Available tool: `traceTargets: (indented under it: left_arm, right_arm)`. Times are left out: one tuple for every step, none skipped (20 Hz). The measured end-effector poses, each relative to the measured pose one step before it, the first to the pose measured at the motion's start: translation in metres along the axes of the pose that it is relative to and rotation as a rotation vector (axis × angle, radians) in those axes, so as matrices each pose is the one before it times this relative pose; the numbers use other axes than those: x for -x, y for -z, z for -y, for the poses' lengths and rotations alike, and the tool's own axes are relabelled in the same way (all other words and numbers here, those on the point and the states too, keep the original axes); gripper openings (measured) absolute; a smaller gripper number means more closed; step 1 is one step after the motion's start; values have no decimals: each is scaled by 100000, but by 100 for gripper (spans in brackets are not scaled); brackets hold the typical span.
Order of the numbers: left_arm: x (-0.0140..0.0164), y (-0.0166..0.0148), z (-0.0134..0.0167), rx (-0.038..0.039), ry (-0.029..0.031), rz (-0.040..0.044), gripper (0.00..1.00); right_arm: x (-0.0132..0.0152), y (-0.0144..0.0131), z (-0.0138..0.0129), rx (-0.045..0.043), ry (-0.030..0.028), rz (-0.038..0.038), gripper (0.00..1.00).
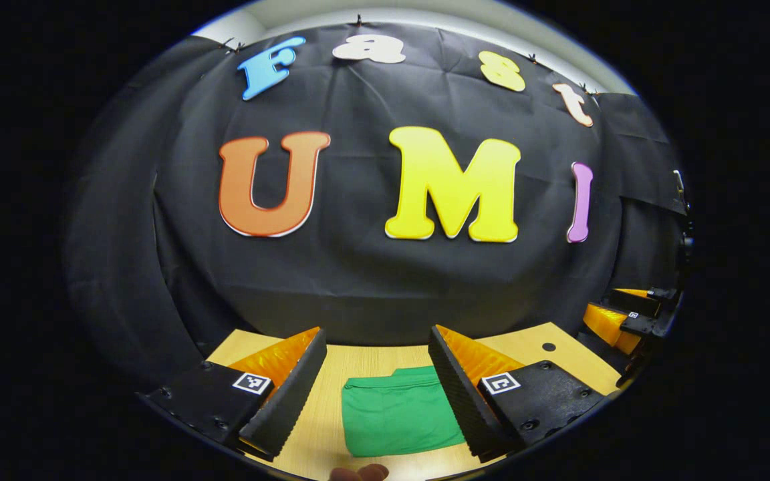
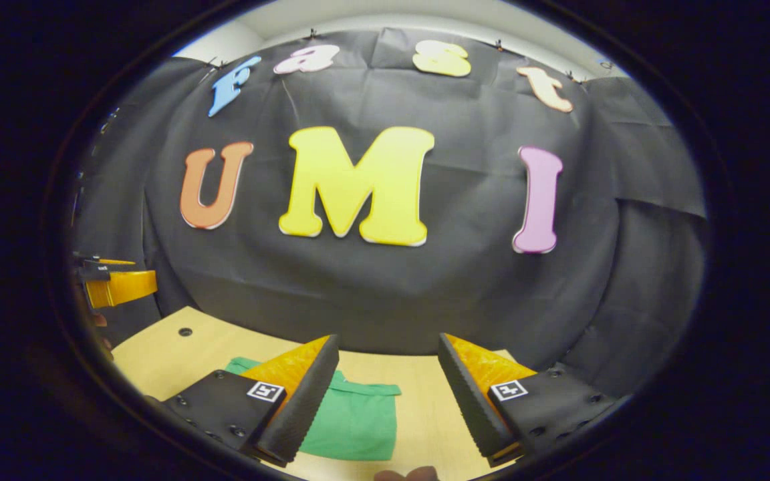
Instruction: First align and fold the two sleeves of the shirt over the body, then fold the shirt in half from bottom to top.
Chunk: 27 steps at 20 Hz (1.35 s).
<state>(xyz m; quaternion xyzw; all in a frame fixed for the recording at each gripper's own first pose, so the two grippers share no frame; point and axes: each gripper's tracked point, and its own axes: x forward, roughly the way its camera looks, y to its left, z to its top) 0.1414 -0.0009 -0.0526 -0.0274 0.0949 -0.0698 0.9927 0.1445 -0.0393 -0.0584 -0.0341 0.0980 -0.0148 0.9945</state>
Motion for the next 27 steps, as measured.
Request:
traceTargets:
  left_arm:
    - [1704, -241, 201, 1185, -1698, 747, 98]
    - [1624, 150, 786, 1822, 39, 830, 100]
    - [1666, -349, 633, 1271, 22, 1139, 98]
    - [1521, -389, 418, 551, -682, 980, 98]
    - [1376, -354, 83, 474, -258, 1008, 98]
    - [1352, -391, 147, -80, 162, 1363, 98]
    - [1264, -389, -16, -180, -341, 369, 99]
    - [1161, -268, -118, -79, -368, 775, 98]
    - [1053, -290, -31, -149, -75, 914, 99]
    - [1143, -374, -120, 63, -331, 708, 98]
    - [989, -219, -35, 522, -265, 770, 98]
    - [905, -93, 193, 34, 565, 558, 99]
    - [753, 24, 111, -1066, 172, 411, 99]
    - [500, -94, -158, -2174, -391, 599, 99]
    - [410, -61, -72, -1675, -346, 583, 99]
    - [502, 41, 110, -808, 316, 46, 98]
    - [477, -51, -91, -450, -177, 187, 100]
    - [486, -137, -177, -17, -597, 621, 98]
    - [289, -102, -54, 746, -132, 256, 98]
    - [218, -32, 158, 280, 177, 186, 98]
    - [43, 17, 35, -151, -217, -38, 98]
    - [77, -57, -7, -690, -103, 398, 99]
    - [-18, -83, 35, -221, 163, -162, 98]
    - [66, 27, 201, 79, 463, 59, 98]
    - [40, -137, 224, 98, 451, 345, 98]
    - [-54, -89, 49, 136, 22, 321, 98]
    - [-68, -19, 122, -38, 49, 95, 98]
  right_arm:
    - [1575, -999, 3, 126, 1023, 2026, 96]
    - [1795, -940, 184, -435, 716, 1986, 94]
    - [1665, -619, 59, -376, 788, 2225, 94]
    - [1601, -414, -23, 103, 434, 1412, 94]
    - [1565, -140, -142, 541, -141, 749, 96]
    - [1296, -147, -348, 868, -1148, -23, 94]
    - [1393, -143, -327, 1181, -816, -170, 94]
    - [1209, -275, -136, 449, 325, 400, 94]
    - [1281, -224, -433, -824, -90, -80, 95]
    - [1189, -45, -708, -1302, -968, -143, 97]
    - [1072, -134, -837, -989, -812, 101, 94]
    - [1100, -114, -874, -309, -787, 1122, 94]
    - [676, -97, -520, 141, 244, 695, 94]
    - [533, -62, -181, 9, 282, 1024, 94]
    - [322, -147, -404, -130, 180, 436, 94]
    - [361, -104, -371, -295, -15, -69, 94]
    - [438, -121, -319, -473, -58, 186, 94]
    - [370, -204, -223, -701, -143, 485, 96]
    - [264, -164, -193, -773, -39, 601, 94]
    - [156, -111, -190, -801, -212, 393, 94]
    - [41, -126, -221, -556, -568, 679, 94]
    - [-81, -169, -171, 62, -252, 659, 94]
    - [80, 94, 61, 241, 84, 160, 94]
    - [-54, -11, -16, -57, 35, -237, 94]
    - [-17, -43, -82, -221, -137, -44, 94]
    - [-77, 51, -3, -410, 212, -18, 94]
    - [-62, -7, -21, -563, -153, -119, 94]
